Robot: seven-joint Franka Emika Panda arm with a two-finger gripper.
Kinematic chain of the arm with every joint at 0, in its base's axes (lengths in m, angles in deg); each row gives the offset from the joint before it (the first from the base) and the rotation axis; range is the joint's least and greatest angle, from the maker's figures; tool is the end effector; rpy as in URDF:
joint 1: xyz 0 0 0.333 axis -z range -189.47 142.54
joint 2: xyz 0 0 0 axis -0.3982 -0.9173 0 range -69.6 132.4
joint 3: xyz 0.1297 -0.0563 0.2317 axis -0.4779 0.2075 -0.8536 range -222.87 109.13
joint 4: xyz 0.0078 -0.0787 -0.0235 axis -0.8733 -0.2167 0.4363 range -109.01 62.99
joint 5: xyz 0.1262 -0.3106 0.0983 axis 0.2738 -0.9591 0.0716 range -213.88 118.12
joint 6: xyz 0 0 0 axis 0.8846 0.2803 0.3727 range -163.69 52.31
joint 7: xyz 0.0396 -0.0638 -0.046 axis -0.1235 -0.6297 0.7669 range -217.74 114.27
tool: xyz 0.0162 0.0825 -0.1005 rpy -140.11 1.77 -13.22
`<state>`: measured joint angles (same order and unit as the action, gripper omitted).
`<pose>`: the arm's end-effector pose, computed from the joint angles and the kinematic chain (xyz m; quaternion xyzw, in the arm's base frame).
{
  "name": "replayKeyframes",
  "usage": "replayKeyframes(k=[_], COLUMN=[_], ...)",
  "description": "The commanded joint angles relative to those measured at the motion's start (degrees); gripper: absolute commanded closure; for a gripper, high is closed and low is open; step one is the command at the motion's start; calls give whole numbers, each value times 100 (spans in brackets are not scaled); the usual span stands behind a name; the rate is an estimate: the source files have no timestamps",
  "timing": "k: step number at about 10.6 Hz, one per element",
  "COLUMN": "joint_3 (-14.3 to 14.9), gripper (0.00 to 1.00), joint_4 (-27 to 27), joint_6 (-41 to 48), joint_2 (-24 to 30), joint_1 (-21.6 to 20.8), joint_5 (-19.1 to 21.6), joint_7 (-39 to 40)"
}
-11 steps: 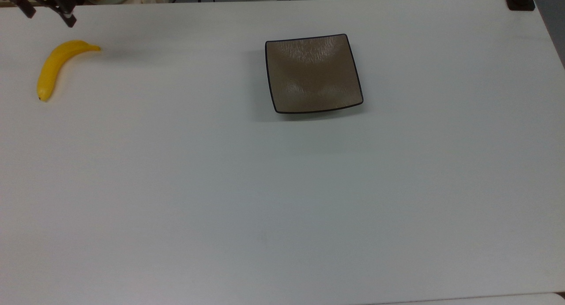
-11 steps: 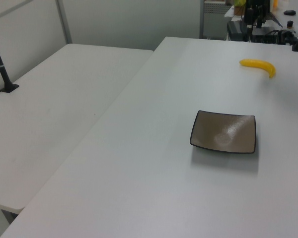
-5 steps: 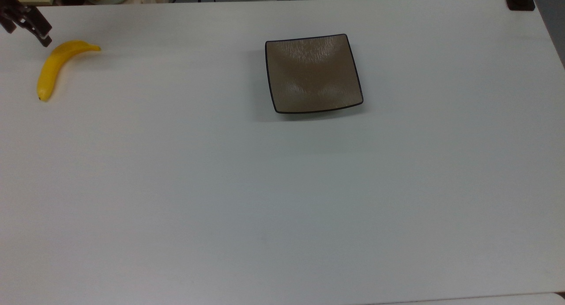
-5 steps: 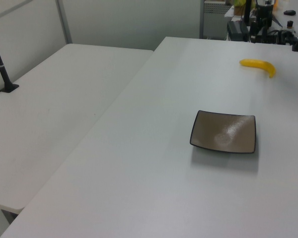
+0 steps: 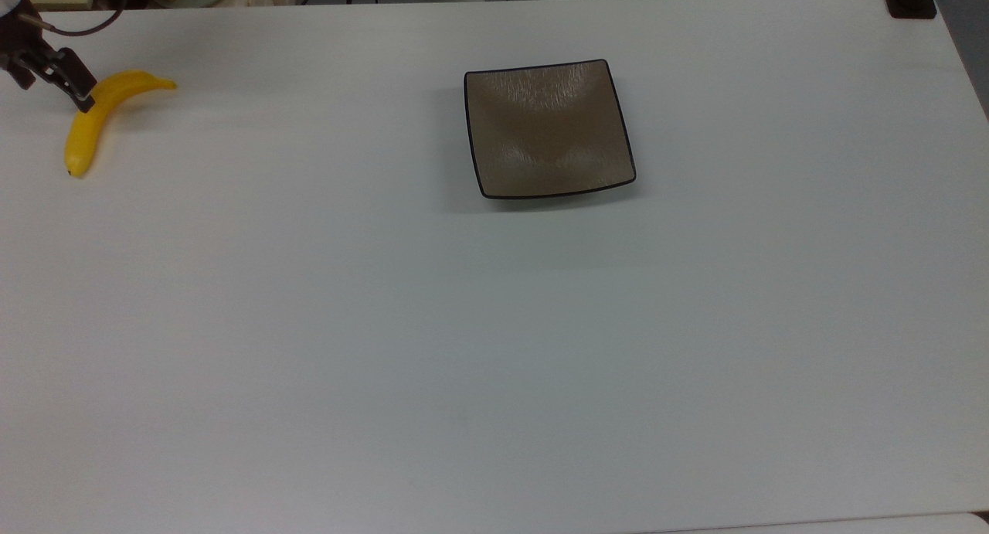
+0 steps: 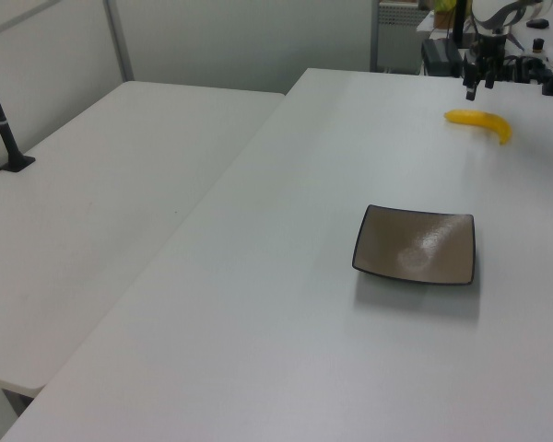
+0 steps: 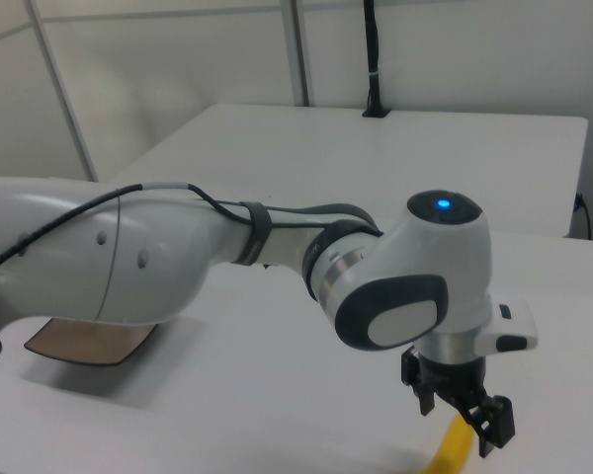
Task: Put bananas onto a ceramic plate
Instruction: 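Move the open gripper over the yellow banana and lower it, then close the gripper on the middle of the yellow banana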
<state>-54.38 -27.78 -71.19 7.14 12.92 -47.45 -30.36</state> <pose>0.4840 -0.3866 0.3288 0.9879 -0.1518 0.0236 0.0202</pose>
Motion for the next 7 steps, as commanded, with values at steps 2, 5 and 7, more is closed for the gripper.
replayKeyframes(k=[2,5,7], joint_3=[6,-3,-3], gripper=[0,0,1], joint_4=[-156,-156,-156], joint_6=[-511,-521,-521], joint_2=[-280,-457,-466], joint_1=[18,0,0], joint_5=[-69,-52,-34], joint_7=[156,156,156])
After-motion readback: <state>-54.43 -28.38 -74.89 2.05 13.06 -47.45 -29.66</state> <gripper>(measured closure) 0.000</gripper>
